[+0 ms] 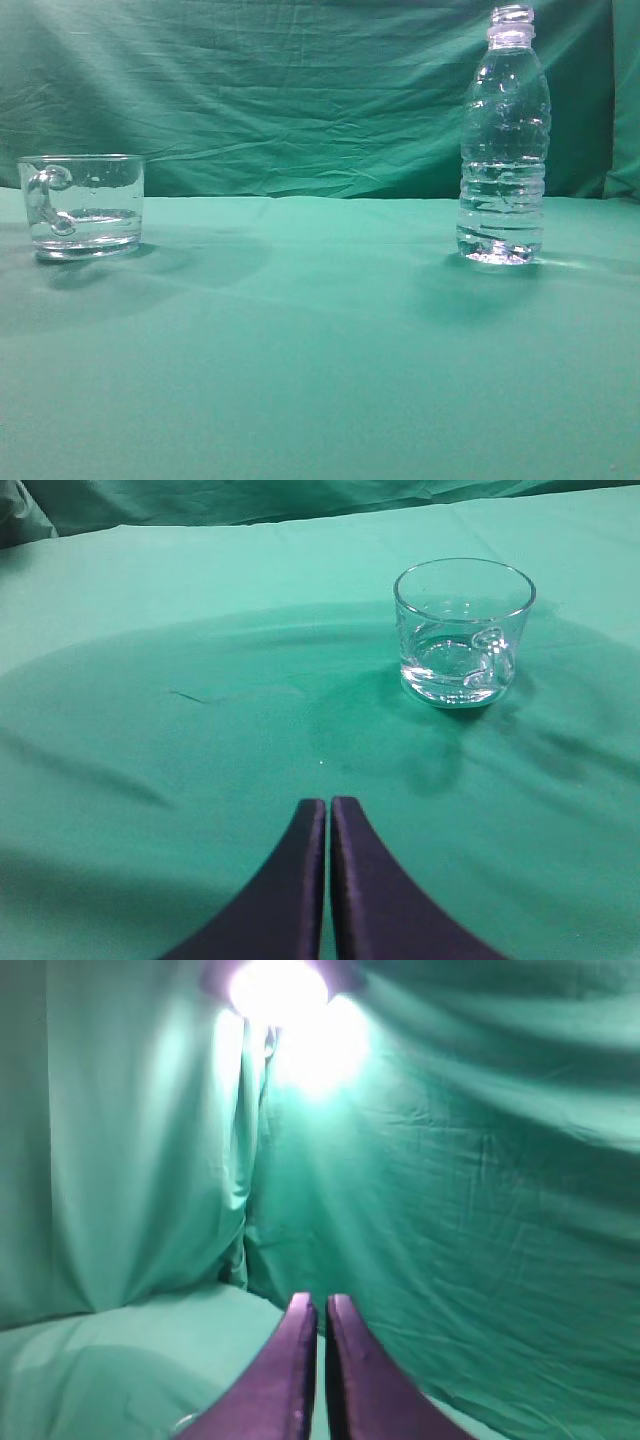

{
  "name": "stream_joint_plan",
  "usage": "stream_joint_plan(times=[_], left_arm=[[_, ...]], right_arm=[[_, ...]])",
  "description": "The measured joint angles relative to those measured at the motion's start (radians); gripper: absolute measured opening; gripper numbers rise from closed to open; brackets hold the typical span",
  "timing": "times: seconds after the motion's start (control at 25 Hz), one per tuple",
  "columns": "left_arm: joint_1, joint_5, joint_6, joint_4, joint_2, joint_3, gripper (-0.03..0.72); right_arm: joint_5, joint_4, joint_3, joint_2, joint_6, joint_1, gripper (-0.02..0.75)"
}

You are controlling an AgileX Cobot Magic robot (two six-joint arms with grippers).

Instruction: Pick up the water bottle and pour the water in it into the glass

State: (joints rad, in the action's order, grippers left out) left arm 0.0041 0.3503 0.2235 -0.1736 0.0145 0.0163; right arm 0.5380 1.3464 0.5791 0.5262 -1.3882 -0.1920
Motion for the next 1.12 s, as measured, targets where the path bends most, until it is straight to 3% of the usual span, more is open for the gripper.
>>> stream_joint_plan(times=[0.12, 0.32, 0.4, 0.52, 0.68, 0.8, 0.88, 0.96, 1.12], left_arm=[[0.0, 0.0, 0.0, 0.0, 0.0, 0.0, 0.0], [0.0, 0.0, 0.0, 0.0, 0.0, 0.0, 0.0], [0.0, 0.0, 0.0, 0.0, 0.0, 0.0, 0.0], [0.0, 0.0, 0.0, 0.0, 0.0, 0.0, 0.0], [0.0, 0.0, 0.0, 0.0, 0.0, 0.0, 0.0], [0.0, 0.0, 0.0, 0.0, 0.0, 0.0, 0.0], [0.0, 0.0, 0.0, 0.0, 0.0, 0.0, 0.0], [0.0, 0.0, 0.0, 0.0, 0.0, 0.0, 0.0], [0.0, 0.0, 0.0, 0.0, 0.0, 0.0, 0.0]], right_arm=[[-0.098, -0.012, 0.0, -0.068, -0.09, 0.0, 0.0], [-0.431, -0.038, 0.0, -0.16, -0.352, 0.0, 0.0], [-0.559, -0.084, 0.0, -0.173, -0.339, 0.0, 0.0], [-0.724, -0.327, 0.0, -0.175, -0.045, 0.0, 0.0], [-0.853, -0.786, 0.0, -0.175, 0.685, 0.0, 0.0], [-0.933, -1.192, -0.002, -0.175, 1.253, 0.0, 0.0], [-0.948, -1.361, -0.022, -0.185, 1.529, 0.0, 0.0], [-0.948, -1.444, -0.063, -0.221, 1.637, 0.0, 0.0], [-0.944, -1.472, -0.194, -0.341, 1.661, 0.0, 0.0]])
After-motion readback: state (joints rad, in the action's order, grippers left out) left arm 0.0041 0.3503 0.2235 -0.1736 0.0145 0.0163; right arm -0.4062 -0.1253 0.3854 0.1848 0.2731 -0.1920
